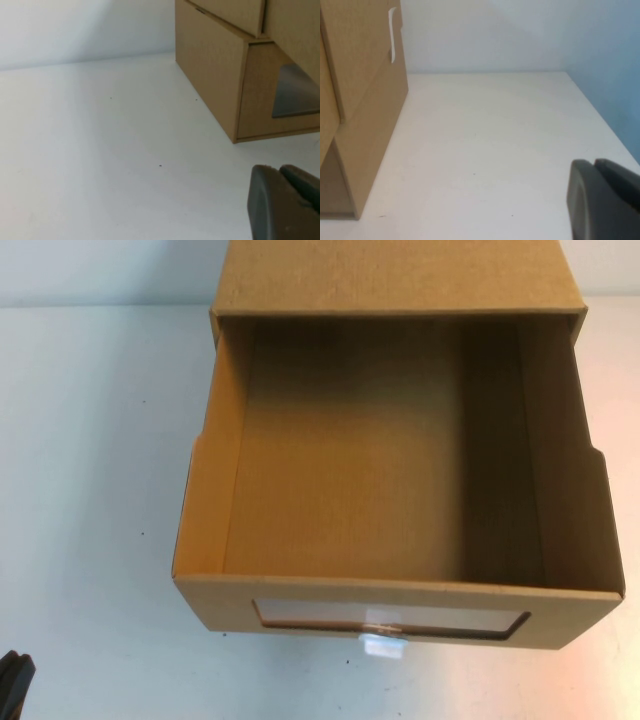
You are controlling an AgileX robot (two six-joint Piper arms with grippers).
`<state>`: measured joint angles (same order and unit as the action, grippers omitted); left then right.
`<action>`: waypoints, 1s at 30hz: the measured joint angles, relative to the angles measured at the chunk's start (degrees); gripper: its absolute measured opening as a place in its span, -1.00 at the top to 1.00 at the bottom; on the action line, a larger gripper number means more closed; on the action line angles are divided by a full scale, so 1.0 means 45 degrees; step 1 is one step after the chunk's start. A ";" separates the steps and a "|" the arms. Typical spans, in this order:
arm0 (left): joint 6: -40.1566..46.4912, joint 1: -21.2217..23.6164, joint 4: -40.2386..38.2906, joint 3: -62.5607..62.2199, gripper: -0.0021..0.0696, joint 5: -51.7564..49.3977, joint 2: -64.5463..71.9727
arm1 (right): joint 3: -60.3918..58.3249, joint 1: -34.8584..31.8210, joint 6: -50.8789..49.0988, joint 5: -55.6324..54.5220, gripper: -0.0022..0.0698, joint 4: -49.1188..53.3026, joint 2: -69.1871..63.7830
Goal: Open the shoe box
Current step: 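Pull the top drawer of the cardboard box fully open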
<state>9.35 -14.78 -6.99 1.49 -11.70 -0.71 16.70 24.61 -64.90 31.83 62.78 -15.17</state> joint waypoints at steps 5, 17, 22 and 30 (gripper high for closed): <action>0.0000 0.0000 0.0000 0.0000 0.96 0.0000 0.0000 | 0.0000 0.0000 0.0000 0.0000 0.98 0.0000 0.0000; 0.0273 0.1160 0.0444 0.0000 0.96 0.1676 0.0000 | -0.0022 0.0000 0.0000 -0.0073 0.98 0.0000 0.0000; 0.0273 0.2878 0.0210 0.0000 0.96 0.1222 0.0000 | -0.0021 0.0000 0.0000 -0.0144 0.98 0.0000 0.0000; 0.0273 0.3325 0.0574 0.0017 0.96 -0.2146 0.0000 | -0.0021 0.0000 0.0000 -0.0151 0.98 0.0000 0.0000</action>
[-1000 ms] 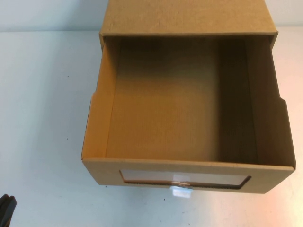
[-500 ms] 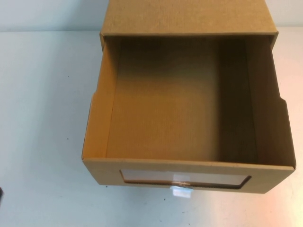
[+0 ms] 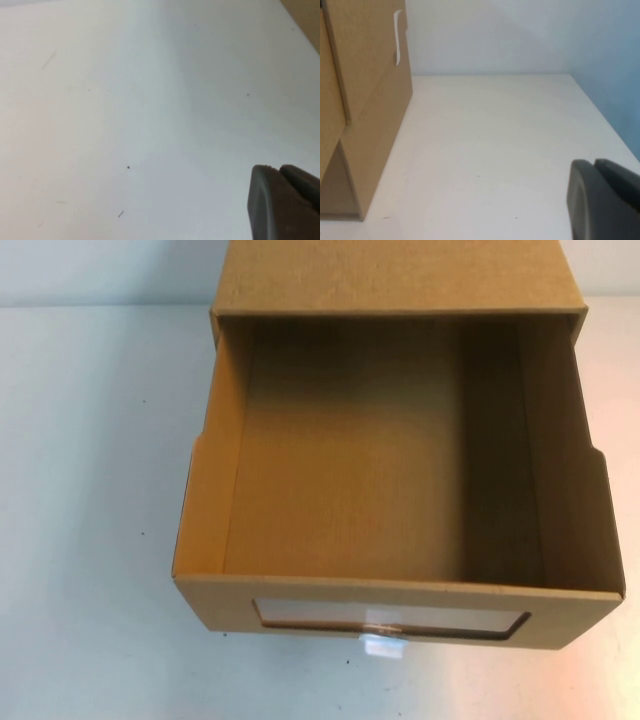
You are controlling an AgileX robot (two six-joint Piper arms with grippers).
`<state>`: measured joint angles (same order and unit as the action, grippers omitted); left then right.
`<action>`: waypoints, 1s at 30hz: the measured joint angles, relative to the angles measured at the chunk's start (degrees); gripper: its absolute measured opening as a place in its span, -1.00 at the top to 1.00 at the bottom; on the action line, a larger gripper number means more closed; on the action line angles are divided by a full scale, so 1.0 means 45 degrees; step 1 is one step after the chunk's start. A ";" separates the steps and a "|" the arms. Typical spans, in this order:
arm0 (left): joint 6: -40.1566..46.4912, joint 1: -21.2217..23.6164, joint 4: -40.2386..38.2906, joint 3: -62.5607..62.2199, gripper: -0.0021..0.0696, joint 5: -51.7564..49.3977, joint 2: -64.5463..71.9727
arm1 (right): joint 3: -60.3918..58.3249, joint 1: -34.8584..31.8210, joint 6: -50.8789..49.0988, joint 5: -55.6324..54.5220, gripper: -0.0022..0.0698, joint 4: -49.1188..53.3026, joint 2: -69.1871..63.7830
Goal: Open the shoe box
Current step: 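Pull the top drawer of the cardboard box fully open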
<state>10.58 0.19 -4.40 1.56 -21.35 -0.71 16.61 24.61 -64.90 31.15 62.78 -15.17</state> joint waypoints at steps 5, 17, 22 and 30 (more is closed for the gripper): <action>0.0000 0.0000 0.0080 0.0000 0.96 -0.0189 0.0000 | 0.0000 0.0000 0.0000 -0.0049 0.98 0.0000 0.0000; 0.0000 0.0000 0.0080 0.0000 0.96 -0.0200 0.0000 | 0.0000 0.0000 0.0000 -0.0132 0.98 0.0000 0.0000; 0.0000 0.0000 0.0080 0.0000 0.96 -0.0200 0.0000 | 0.0000 0.0000 0.0000 -0.0132 0.98 0.0054 0.0000; 0.0000 0.0000 0.0080 0.0000 0.96 -0.0220 0.0000 | -0.0128 -0.1491 0.0000 -0.0526 0.98 0.0054 0.0814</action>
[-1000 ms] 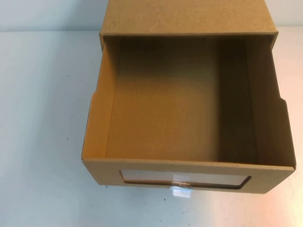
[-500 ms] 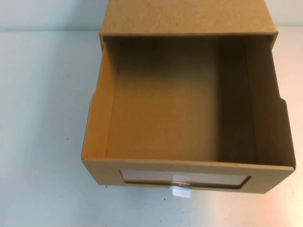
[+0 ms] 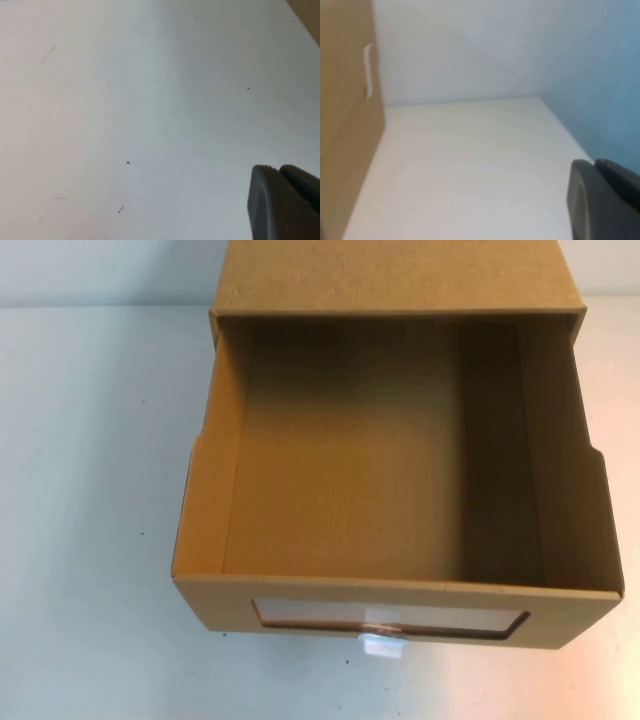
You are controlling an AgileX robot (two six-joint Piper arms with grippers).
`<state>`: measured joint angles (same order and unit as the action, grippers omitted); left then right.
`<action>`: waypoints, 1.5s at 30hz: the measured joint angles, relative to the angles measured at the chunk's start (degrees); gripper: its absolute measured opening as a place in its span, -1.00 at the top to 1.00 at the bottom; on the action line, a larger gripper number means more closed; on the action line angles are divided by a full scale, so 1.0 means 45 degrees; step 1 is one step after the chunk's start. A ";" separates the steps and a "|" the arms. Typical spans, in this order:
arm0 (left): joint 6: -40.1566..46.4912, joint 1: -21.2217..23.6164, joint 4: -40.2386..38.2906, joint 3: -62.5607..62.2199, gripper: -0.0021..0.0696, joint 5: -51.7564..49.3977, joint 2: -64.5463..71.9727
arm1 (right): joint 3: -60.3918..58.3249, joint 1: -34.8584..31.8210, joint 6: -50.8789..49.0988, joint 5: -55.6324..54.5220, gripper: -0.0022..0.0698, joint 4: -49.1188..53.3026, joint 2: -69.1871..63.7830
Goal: Open the shoe box
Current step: 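Pull the top drawer of the cardboard box fully open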
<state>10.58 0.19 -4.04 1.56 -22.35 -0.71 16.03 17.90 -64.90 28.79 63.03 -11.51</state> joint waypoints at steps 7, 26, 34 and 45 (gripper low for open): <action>0.0000 0.0000 0.0000 0.0000 0.96 0.0000 0.0000 | -0.1655 -0.3773 0.0000 -0.2665 0.98 0.0051 0.2045; 0.0000 0.0000 0.0030 0.0000 0.96 -0.0032 -0.0021 | -0.2892 -0.3979 -0.0290 -0.4094 0.98 -0.0536 0.2723; 0.0000 0.0000 0.0030 0.0000 0.96 -0.0032 -0.0021 | -0.3167 -0.3979 1.0171 -0.3120 0.98 -1.0378 0.2727; 0.0000 0.0000 0.0030 0.0000 0.96 -0.0032 -0.0021 | -0.3861 -0.3979 1.6102 -0.2131 0.98 -1.5497 0.2727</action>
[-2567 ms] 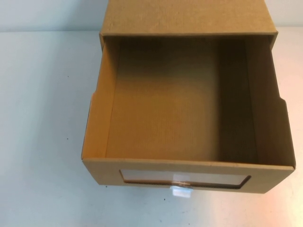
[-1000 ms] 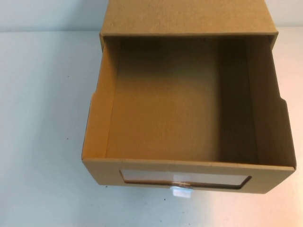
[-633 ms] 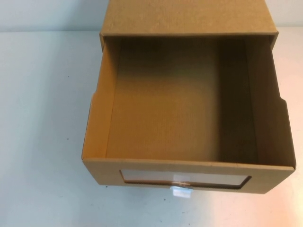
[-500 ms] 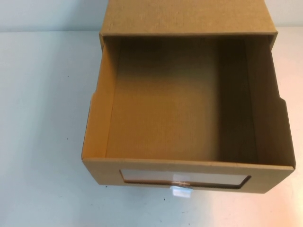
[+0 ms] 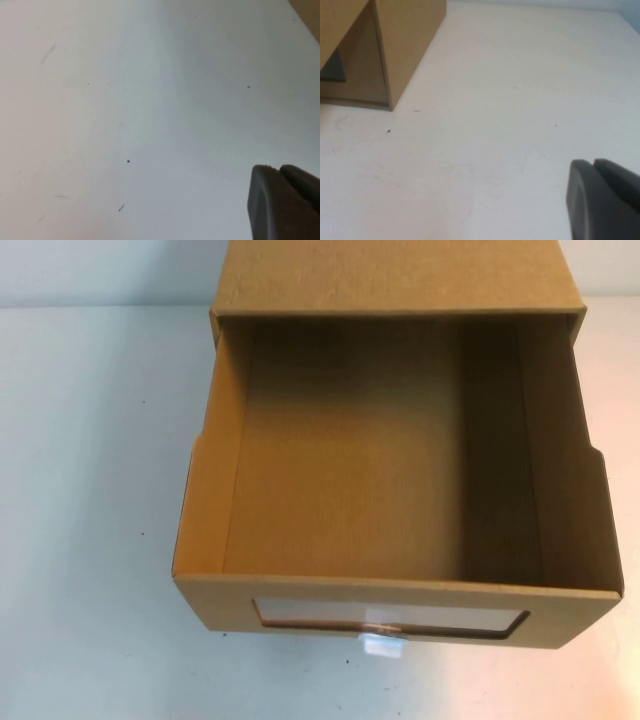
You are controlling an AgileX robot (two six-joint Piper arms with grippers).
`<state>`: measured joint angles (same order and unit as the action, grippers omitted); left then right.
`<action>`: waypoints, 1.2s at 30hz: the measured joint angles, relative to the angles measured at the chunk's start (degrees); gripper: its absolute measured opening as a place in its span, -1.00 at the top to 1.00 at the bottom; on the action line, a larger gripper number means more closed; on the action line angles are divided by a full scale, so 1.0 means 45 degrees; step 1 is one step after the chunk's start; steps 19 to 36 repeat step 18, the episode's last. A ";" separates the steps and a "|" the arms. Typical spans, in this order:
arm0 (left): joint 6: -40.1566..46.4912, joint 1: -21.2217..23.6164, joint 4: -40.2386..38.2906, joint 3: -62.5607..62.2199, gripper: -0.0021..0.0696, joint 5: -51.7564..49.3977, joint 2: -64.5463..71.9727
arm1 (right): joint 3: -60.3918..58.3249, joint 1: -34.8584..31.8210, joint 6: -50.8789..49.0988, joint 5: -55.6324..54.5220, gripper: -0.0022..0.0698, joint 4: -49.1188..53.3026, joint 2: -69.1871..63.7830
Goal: Open the shoe box
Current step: 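Pull the top drawer of the cardboard box fully open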
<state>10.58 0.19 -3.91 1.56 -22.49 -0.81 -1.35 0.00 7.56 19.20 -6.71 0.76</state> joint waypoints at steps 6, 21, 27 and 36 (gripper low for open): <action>0.0000 0.0000 0.0000 0.0000 0.96 0.0000 0.0000 | 0.0000 0.0000 0.0061 0.0214 0.98 -0.0037 0.0000; 0.0000 0.0000 0.0000 0.0000 0.96 0.0000 0.0000 | 0.0000 0.0000 0.0184 0.0243 0.98 -0.0058 0.0000; 0.0000 0.0000 0.0000 0.0000 0.96 0.0000 0.0000 | 0.0000 0.0000 0.0184 0.0243 0.98 -0.0058 0.0000; 0.0000 0.0000 0.0000 0.0000 0.96 0.0000 0.0000 | 0.0000 0.0000 0.0184 0.0243 0.98 -0.0058 0.0000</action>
